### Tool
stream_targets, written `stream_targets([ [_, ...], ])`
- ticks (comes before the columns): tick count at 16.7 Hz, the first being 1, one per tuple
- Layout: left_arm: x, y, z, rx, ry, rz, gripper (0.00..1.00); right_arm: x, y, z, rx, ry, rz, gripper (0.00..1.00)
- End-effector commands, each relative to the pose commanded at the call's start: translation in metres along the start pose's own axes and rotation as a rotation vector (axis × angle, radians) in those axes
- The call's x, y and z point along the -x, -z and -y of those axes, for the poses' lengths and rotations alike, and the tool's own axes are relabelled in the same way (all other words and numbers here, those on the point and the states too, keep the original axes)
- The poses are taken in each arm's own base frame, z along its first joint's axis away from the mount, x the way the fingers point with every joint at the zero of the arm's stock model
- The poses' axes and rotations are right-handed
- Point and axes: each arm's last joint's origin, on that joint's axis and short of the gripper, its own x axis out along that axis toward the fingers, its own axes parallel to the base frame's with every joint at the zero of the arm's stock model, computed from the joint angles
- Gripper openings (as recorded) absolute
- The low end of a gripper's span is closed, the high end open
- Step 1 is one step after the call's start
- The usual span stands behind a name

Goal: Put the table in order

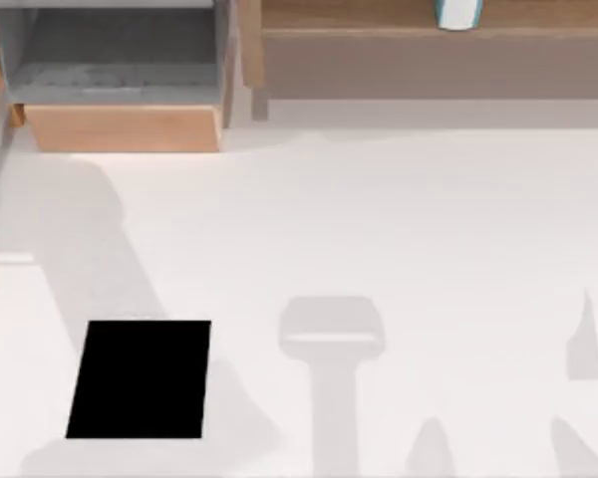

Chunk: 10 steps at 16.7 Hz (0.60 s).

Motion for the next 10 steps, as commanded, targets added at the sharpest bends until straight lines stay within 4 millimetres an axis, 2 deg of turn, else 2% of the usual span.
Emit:
stream_targets([
  [4, 0.0, 0.001, -0.001, 0.001, -0.001, 0.0, 0.0, 0.0, 0.0, 0.0, 0.0, 0.0, 0.0, 1.0],
  [10, 0.037, 0.011, 0.002, 0.086, -0.016, 0.024, 0.0, 0.0, 0.0, 0.0, 0.0, 0.0, 0.0, 1.0],
])
